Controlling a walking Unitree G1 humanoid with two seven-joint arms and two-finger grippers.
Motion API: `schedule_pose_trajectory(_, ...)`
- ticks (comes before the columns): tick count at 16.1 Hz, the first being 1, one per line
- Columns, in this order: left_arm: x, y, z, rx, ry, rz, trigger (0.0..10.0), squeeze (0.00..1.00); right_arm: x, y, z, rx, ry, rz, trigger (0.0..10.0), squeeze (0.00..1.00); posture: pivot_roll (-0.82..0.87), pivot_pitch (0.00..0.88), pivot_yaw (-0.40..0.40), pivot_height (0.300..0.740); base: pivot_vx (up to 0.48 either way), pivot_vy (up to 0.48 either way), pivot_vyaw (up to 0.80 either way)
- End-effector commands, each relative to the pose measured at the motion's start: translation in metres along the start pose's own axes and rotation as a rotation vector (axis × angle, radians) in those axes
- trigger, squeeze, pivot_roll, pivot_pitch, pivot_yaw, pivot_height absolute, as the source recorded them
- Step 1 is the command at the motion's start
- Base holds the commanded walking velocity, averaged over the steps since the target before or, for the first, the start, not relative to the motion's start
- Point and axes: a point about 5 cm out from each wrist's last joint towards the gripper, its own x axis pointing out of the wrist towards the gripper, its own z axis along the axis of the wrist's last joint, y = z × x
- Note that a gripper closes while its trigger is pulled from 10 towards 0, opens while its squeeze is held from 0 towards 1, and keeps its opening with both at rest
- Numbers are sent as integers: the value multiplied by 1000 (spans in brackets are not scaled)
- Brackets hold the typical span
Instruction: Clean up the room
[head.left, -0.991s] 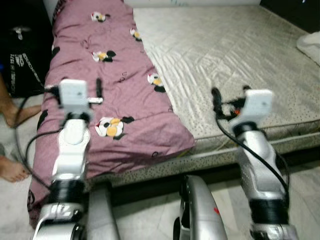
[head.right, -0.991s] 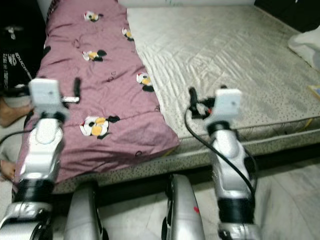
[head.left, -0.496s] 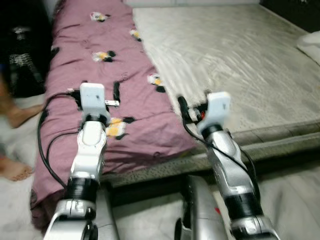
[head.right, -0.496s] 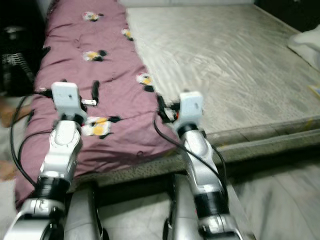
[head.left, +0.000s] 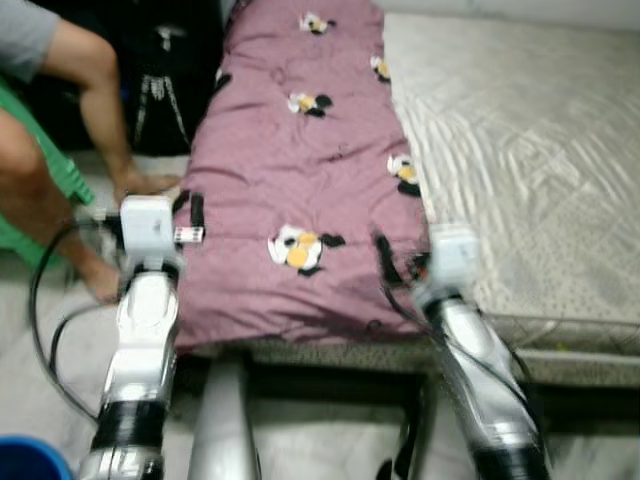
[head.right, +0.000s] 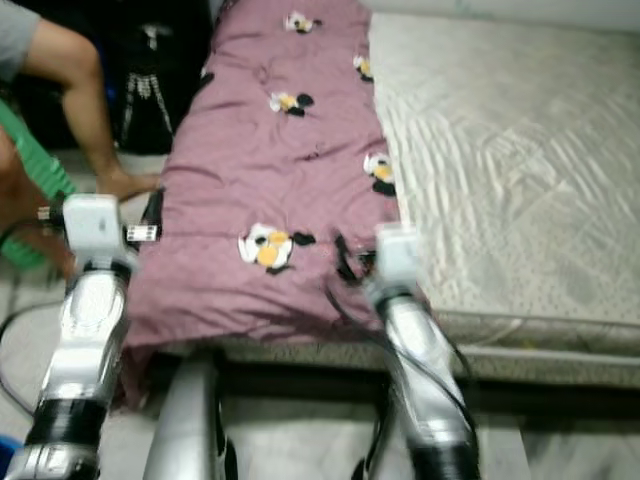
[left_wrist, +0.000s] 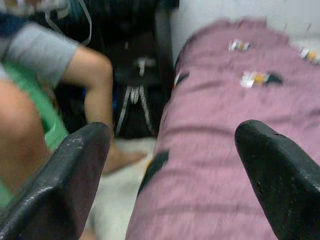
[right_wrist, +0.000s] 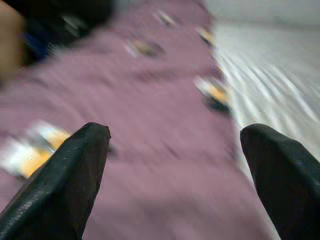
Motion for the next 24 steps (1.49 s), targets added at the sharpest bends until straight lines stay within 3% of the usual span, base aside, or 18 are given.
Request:
schedule_pose_trajectory(1,-3,15,3,6,-2,59,10000,0,-13,-18,2,-27,5,-70,10000,0,-39,97,-56,517,0,0,0)
schedule_pose_trajectory(3,-8,28,2,3,9,104,10000,0,-31,-29,-2,-55,38,-98,10000,0,-46,130,-62,517,0,0,0)
schedule_pose_trajectory(5,-14,61,-11,18,86,286,10000,0,-50,-46,-7,-91,100,-131,10000,0,-67,173,-73,517,0,0,0)
schedule_pose_trajectory(8,-20,64,-16,14,118,290,10000,0,-54,-50,-7,-99,114,-133,10000,0,-71,181,-76,517,0,0,0)
schedule_pose_trajectory(11,-14,31,-15,-32,135,89,10000,0,-46,-49,-2,-88,120,-140,10000,0,-63,179,-67,517,0,0,0)
schedule_pose_trajectory(12,0,4,-16,-68,160,-54,10000,0,-45,-45,-1,-80,117,-135,10000,0,-69,173,-60,517,0,0,0)
schedule_pose_trajectory(13,5,-3,-15,-71,157,-75,10000,0,-45,-45,-1,-79,117,-136,10000,0,-71,172,-59,517,0,0,0)
schedule_pose_trajectory(14,17,-30,-10,-107,168,-165,10000,0,-45,-43,-3,-71,119,-144,10000,0,-90,162,-46,517,0,0,0)
schedule_pose_trajectory(15,21,-51,-6,-137,178,-249,10000,0,-41,-43,-2,-71,111,-147,10000,0,-94,158,-38,517,0,0,0)
schedule_pose_trajectory(17,19,-79,-3,-150,197,-380,10000,0,-37,-48,0,-73,107,-170,10000,0,-101,152,-27,517,0,0,0)
schedule_pose_trajectory(18,14,-101,-4,-178,229,-478,10000,0,-36,-51,0,-81,108,-181,10000,0,-107,150,-22,517,0,0,0)
schedule_pose_trajectory(21,2,-125,-5,-141,222,-585,10000,0,-33,-51,-1,-75,113,-193,10000,0,-106,147,-22,517,0,0,0)
schedule_pose_trajectory(24,-9,-126,-16,-155,279,-626,10000,0,-16,-44,1,-71,104,-162,10000,0,-84,143,-28,517,0,0,0)
